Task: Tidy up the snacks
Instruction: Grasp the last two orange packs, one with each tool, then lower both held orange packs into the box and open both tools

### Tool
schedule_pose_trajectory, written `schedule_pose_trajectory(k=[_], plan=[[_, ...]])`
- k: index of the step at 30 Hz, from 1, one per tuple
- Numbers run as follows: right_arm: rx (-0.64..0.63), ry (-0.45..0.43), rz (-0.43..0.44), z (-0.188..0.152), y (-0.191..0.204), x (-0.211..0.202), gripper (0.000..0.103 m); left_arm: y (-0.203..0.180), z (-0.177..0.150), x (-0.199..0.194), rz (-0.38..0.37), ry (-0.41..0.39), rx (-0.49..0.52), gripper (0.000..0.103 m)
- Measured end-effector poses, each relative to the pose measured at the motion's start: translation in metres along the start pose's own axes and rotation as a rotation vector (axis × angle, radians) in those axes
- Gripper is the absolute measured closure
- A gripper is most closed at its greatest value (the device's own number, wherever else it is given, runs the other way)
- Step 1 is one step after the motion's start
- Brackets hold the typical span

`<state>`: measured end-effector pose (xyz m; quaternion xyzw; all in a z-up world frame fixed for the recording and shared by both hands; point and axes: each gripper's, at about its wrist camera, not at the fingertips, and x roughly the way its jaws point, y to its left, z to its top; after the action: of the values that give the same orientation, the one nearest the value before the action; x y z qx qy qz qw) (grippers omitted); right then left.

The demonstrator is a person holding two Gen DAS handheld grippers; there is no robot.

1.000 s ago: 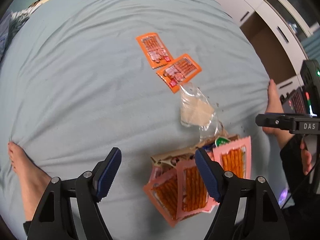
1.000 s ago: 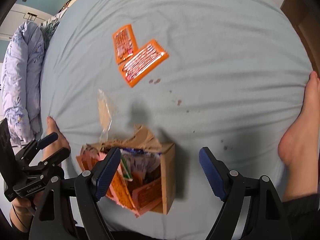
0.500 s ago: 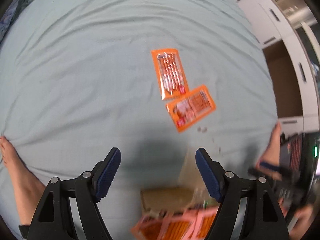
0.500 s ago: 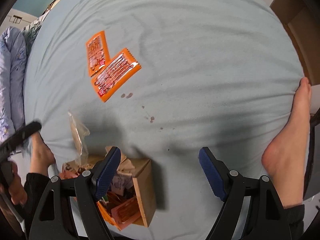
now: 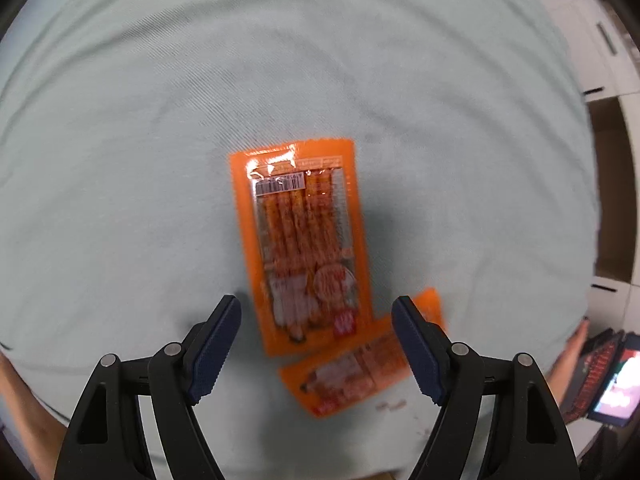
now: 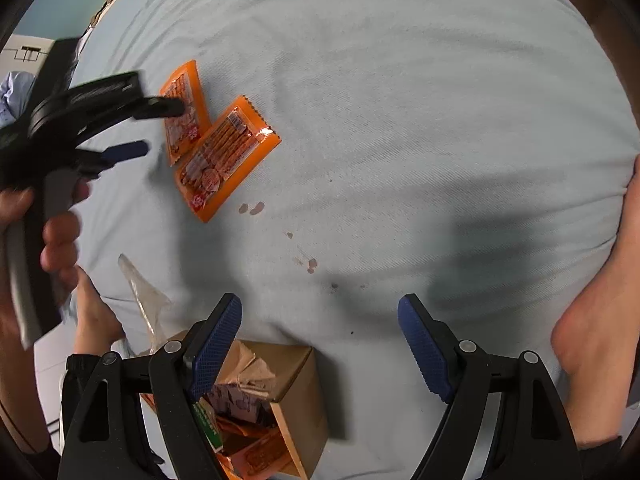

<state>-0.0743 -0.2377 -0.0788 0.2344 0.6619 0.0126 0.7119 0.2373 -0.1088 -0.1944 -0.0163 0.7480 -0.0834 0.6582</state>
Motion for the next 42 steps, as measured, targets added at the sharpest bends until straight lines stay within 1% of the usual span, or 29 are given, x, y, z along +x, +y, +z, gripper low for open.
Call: schedule_pose_trajectory(k=[1, 2, 3, 4, 5, 6, 7, 8, 9, 11, 12, 14, 15, 18, 22, 23, 26, 28, 30, 33, 35, 36, 37, 38, 39, 40, 41, 42], plan=[[-0.004, 0.008, 0.001, 0.001, -0.001, 0.003, 0.023, -0.001, 0.001, 0.004, 0.008, 0.009, 0.003, 0.027], [-0.007, 0.012, -0.002, 0.001, 0.000, 0.005, 0.023, -0.002, 0.002, 0.006, 0.024, 0.008, 0.012, 0.030], [-0.011, 0.018, -0.008, 0.001, 0.000, 0.008, 0.023, -0.003, 0.000, 0.006, 0.050, -0.004, 0.027, 0.037], [-0.012, 0.022, -0.010, 0.001, -0.001, 0.010, 0.023, -0.004, -0.003, 0.005, 0.059, -0.017, 0.050, 0.040], [-0.012, 0.024, -0.008, 0.001, 0.000, 0.010, 0.023, -0.005, -0.006, 0.003, 0.065, -0.028, 0.073, 0.051], [-0.012, 0.023, -0.002, 0.002, 0.001, 0.010, 0.023, -0.004, -0.010, -0.001, 0.079, -0.047, 0.119, 0.065], [-0.014, 0.020, 0.002, 0.003, 0.002, 0.010, 0.023, -0.002, -0.013, -0.003, 0.070, -0.055, 0.136, 0.066], [-0.017, 0.013, 0.001, 0.003, 0.004, 0.009, 0.023, 0.004, -0.017, -0.007, 0.037, -0.061, 0.142, 0.076], [-0.022, 0.006, 0.000, 0.003, 0.005, 0.008, 0.023, 0.012, -0.021, -0.011, 0.019, -0.062, 0.124, 0.079], [-0.035, -0.008, -0.004, 0.002, 0.009, 0.005, 0.023, 0.026, -0.029, -0.017, 0.023, -0.063, 0.088, 0.083], [-0.044, -0.016, -0.008, 0.002, 0.011, 0.003, 0.023, 0.036, -0.037, -0.025, 0.023, -0.078, 0.077, 0.087], [-0.057, -0.024, -0.019, 0.002, 0.018, 0.003, 0.023, 0.050, -0.049, -0.039, -0.001, -0.093, 0.081, 0.090], [-0.055, -0.021, -0.020, 0.003, 0.020, 0.003, 0.023, 0.055, -0.055, -0.045, -0.011, -0.097, 0.081, 0.094], [-0.033, 0.022, 0.008, 0.013, 0.030, 0.013, 0.023, 0.076, -0.077, -0.066, -0.049, -0.117, 0.087, 0.095], [0.010, 0.060, 0.037, 0.044, 0.047, 0.033, 0.023, 0.104, -0.101, -0.085, -0.114, -0.125, 0.076, 0.095], [0.022, 0.077, 0.041, 0.053, 0.051, 0.040, 0.023, 0.104, -0.095, -0.086, -0.120, -0.123, 0.078, 0.095], [0.075, 0.115, 0.047, 0.076, 0.061, 0.060, 0.023, 0.114, -0.102, -0.086, -0.137, -0.121, 0.101, 0.095], [0.121, 0.121, 0.056, 0.092, 0.068, 0.073, 0.023, 0.117, -0.108, -0.079, -0.132, -0.111, 0.107, 0.095], [0.137, 0.134, 0.033, 0.106, 0.076, 0.089, 0.023, 0.123, -0.114, -0.069, -0.133, -0.086, 0.109, 0.094], [0.163, 0.135, -0.076, 0.122, 0.089, 0.110, 0.020, 0.127, -0.116, -0.057, -0.116, -0.064, 0.115, 0.094], [0.165, 0.100, -0.131, 0.123, 0.098, 0.111, 0.020, 0.131, -0.121, -0.050, -0.099, -0.057, 0.123, 0.092], [0.127, 0.072, -0.165, 0.124, 0.107, 0.110, 0.024, 0.134, -0.123, -0.046, -0.086, -0.053, 0.126, 0.092], [0.058, 0.040, -0.206, 0.125, 0.119, 0.109, 0.033, 0.136, -0.123, -0.044, -0.081, -0.050, 0.127, 0.092], [-0.006, 0.014, -0.237, 0.124, 0.130, 0.108, 0.038, 0.138, -0.124, -0.043, -0.079, -0.046, 0.125, 0.092], [-0.055, -0.010, -0.255, 0.123, 0.138, 0.107, 0.048, 0.139, -0.124, -0.042, -0.077, -0.047, 0.122, 0.092], [-0.084, -0.039, -0.253, 0.121, 0.143, 0.104, 0.056, 0.139, -0.124, -0.043, -0.073, -0.050, 0.120, 0.092], [-0.102, -0.061, -0.236, 0.120, 0.145, 0.101, 0.060, 0.139, -0.125, -0.046, -0.067, -0.055, 0.120, 0.094], [-0.115, -0.069, -0.222, 0.119, 0.145, 0.099, 0.066, 0.139, -0.125, -0.048, -0.067, -0.059, 0.120, 0.100]])
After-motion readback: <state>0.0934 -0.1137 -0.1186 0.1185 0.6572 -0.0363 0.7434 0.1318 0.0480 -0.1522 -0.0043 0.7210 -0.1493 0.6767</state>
